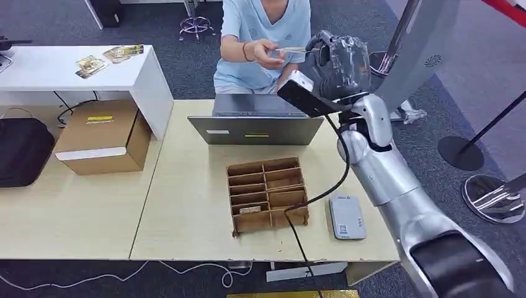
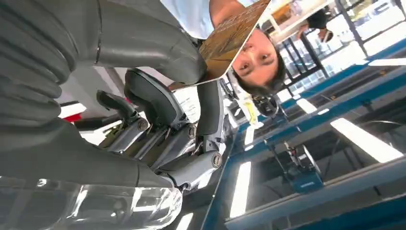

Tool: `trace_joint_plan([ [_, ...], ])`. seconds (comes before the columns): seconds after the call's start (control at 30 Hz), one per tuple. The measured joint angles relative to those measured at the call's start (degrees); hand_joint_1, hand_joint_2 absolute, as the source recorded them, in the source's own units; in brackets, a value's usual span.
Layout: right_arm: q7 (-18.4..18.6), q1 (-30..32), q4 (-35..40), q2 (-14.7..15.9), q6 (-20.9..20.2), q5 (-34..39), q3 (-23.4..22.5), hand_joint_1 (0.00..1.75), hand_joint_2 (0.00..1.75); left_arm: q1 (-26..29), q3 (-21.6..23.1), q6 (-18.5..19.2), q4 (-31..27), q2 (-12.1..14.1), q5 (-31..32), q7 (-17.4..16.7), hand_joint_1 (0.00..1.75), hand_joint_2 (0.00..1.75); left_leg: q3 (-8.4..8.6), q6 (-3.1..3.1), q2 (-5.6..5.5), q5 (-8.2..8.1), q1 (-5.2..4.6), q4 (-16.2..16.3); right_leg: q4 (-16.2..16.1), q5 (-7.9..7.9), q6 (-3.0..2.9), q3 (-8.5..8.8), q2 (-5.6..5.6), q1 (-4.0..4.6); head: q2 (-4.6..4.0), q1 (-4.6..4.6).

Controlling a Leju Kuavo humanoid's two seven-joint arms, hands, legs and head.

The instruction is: Pass the card to the sensor for recognition and then transmit it.

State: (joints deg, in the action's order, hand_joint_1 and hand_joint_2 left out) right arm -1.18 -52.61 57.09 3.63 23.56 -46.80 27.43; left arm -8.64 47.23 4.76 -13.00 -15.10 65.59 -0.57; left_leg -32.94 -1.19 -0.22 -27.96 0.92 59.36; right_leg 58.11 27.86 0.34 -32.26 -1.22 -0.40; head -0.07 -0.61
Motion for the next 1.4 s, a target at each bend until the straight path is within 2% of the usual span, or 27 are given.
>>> trace_joint_plan([
  [0.47, 1.25, -4.77, -13.40, -6.14, -0.28, -3.50, 1.38, 1.73, 1.75, 1.04, -3.98, 0.04, 0.00, -0.02, -4.09, 0.00, 0.00, 0.00, 0.02, 0.00, 0.03, 0.04, 0.01, 0.00, 0.00, -0.03, 0.01, 0.00, 0.06, 0.00, 0.00, 0.00],
  [0.5, 1.42, -4.99, -14.16, -6.51, -0.44, -4.00, 1.60, 1.55, 1.75, 1.18, -4.44, 0.07, 0.00, -0.02, -4.81, 0.00, 0.00, 0.00, 0.03, 0.00, 0.04, 0.04, 0.01, 0.00, 0.00, -0.03, 0.01, 0.00, 0.06, 0.00, 0.00, 0.00],
  [0.53, 1.55, -5.11, -14.77, -6.90, -0.48, -4.28, 1.79, 0.84, 1.75, 1.27, -5.00, 0.09, 0.00, -0.02, -5.50, 0.00, 0.00, 0.00, 0.03, 0.00, 0.06, 0.04, 0.01, 0.00, 0.00, -0.03, 0.01, 0.00, 0.06, 0.00, 0.00, 0.00],
  [0.57, 1.66, -5.23, -15.47, -7.17, -0.50, -4.44, 2.08, 0.00, 1.75, 1.34, -5.33, 0.09, 0.00, -0.02, -5.81, 0.00, 0.00, 0.00, 0.03, 0.00, 0.05, 0.04, 0.01, 0.00, 0.00, -0.03, 0.01, 0.00, 0.05, 0.00, 0.00, 0.00],
  [0.77, 1.57, -5.38, -18.34, -8.15, -0.61, -4.98, 2.95, 0.00, 1.75, 1.56, -6.73, 0.11, 0.00, -0.02, -6.88, -0.02, 0.00, 0.00, 0.03, 0.01, 0.06, 0.05, 0.01, 0.00, 0.00, -0.04, 0.00, 0.00, 0.05, 0.00, 0.00, 0.00],
  [1.13, 0.39, -5.38, -19.41, -8.15, 0.72, -2.88, 3.26, 0.00, 1.75, 2.32, -10.64, 0.07, 0.00, -0.04, -11.54, -0.11, 0.00, 0.00, 0.06, 0.03, 0.09, 0.06, 0.00, 0.01, -0.01, -0.05, 0.00, -0.02, 0.08, 0.00, 0.00, 0.00],
  [1.4, -2.66, -3.65, -16.13, -6.71, 3.95, 4.19, -0.52, 0.00, 1.75, 2.64, -14.44, -0.44, 0.00, -0.20, -15.99, -0.17, 0.00, 0.00, 0.08, 0.03, 0.11, 0.06, -0.03, 0.01, -0.02, -0.05, 0.00, -0.02, 0.09, -0.02, 0.00, 0.00],
])
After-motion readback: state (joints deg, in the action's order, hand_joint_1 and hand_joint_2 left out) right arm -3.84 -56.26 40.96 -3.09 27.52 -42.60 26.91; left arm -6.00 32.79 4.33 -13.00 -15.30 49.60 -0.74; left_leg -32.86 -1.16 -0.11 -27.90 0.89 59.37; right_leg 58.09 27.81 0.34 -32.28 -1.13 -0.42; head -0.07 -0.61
